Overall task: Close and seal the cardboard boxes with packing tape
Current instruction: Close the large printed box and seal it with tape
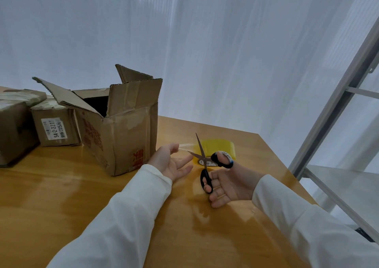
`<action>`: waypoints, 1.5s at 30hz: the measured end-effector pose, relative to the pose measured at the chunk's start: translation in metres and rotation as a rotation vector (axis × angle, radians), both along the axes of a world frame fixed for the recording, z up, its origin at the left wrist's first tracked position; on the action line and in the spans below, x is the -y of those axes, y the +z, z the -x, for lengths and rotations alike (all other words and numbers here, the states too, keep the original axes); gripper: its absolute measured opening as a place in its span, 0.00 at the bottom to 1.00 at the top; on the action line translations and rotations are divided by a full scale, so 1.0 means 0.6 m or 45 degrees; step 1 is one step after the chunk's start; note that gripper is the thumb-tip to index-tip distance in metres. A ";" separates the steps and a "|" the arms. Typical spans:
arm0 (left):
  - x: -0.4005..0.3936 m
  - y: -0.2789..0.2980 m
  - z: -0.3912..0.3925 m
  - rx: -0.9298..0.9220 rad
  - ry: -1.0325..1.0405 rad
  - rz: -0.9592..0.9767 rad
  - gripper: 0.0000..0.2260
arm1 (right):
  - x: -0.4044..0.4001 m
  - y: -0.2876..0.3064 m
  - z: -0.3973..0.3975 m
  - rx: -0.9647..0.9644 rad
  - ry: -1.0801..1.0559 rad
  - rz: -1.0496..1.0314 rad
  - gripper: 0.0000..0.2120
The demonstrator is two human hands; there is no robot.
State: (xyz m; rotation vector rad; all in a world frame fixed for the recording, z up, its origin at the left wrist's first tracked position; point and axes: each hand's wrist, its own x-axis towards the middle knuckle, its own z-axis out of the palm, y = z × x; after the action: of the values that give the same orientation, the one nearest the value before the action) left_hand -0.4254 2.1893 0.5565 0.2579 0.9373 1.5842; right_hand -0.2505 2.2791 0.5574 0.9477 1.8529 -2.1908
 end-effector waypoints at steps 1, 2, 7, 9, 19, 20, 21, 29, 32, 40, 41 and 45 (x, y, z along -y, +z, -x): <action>0.000 0.001 -0.001 0.018 0.006 0.001 0.03 | 0.001 0.001 0.001 0.002 0.000 -0.005 0.45; 0.000 0.001 -0.002 0.031 0.011 0.003 0.05 | 0.001 0.002 0.002 0.003 -0.002 -0.011 0.45; -0.002 0.004 -0.004 0.027 0.006 -0.008 0.15 | 0.000 0.002 0.008 0.039 -0.021 0.005 0.45; 0.000 0.005 -0.004 0.026 -0.002 -0.017 0.15 | 0.001 0.002 0.011 0.057 -0.017 0.003 0.46; 0.000 -0.001 0.000 -0.043 0.018 -0.012 0.11 | 0.004 0.005 0.024 0.070 -0.025 -0.025 0.46; -0.001 -0.001 -0.001 -0.054 0.018 -0.009 0.11 | 0.005 0.005 0.025 0.062 -0.028 -0.026 0.46; -0.001 -0.002 -0.002 -0.063 0.020 -0.005 0.11 | 0.006 0.005 0.025 0.052 -0.031 -0.025 0.46; -0.006 -0.003 -0.013 -0.024 -0.009 -0.006 0.14 | 0.010 -0.009 0.022 -0.022 -0.123 -0.022 0.46; -0.005 -0.002 -0.011 -0.044 -0.010 0.004 0.16 | 0.017 -0.015 0.023 0.000 -0.180 -0.098 0.38; -0.002 -0.003 -0.005 -0.056 0.013 0.040 0.14 | 0.034 -0.007 0.019 -0.053 -0.237 -0.246 0.25; -0.001 -0.003 -0.006 -0.060 0.021 0.042 0.14 | 0.034 -0.007 0.017 -0.058 -0.249 -0.257 0.24; 0.004 0.002 -0.008 -0.030 0.024 0.025 0.16 | 0.035 0.007 0.003 -0.009 -0.248 -0.293 0.23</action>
State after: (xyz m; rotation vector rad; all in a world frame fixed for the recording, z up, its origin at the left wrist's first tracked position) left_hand -0.4206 2.1869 0.5580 0.2551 0.9754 1.5918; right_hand -0.2521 2.2581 0.5618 1.2108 2.1342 -2.1154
